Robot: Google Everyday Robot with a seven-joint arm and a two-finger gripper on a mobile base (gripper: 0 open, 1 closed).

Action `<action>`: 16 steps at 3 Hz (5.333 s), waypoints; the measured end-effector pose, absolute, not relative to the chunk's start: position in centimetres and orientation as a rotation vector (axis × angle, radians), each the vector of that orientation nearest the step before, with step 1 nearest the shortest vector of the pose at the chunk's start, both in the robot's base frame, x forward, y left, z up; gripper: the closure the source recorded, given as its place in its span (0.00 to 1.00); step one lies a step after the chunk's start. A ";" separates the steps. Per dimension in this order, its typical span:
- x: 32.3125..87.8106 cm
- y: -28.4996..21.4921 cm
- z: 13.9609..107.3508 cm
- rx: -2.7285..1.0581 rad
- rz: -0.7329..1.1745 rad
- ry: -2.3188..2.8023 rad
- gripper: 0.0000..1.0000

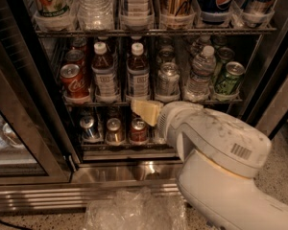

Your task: Pick 7up can from middle shelf of fridge

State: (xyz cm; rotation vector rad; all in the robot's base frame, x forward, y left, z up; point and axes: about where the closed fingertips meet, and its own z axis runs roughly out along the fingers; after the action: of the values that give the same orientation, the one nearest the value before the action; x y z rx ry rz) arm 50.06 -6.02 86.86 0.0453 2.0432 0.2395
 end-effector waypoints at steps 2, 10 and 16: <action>54.4 -1.7 81.4 -0.176 0.136 2.037 0.00; 54.6 -5.9 84.8 -0.072 -0.363 1.686 0.13; 59.6 -8.0 84.0 0.135 -0.168 1.718 0.25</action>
Offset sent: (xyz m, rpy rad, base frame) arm 0.0854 0.0614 -0.0607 -0.1123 -0.1913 0.0022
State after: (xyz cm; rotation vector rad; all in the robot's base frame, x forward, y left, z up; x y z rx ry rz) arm 59.58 -8.00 84.02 0.1348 1.7181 -0.1678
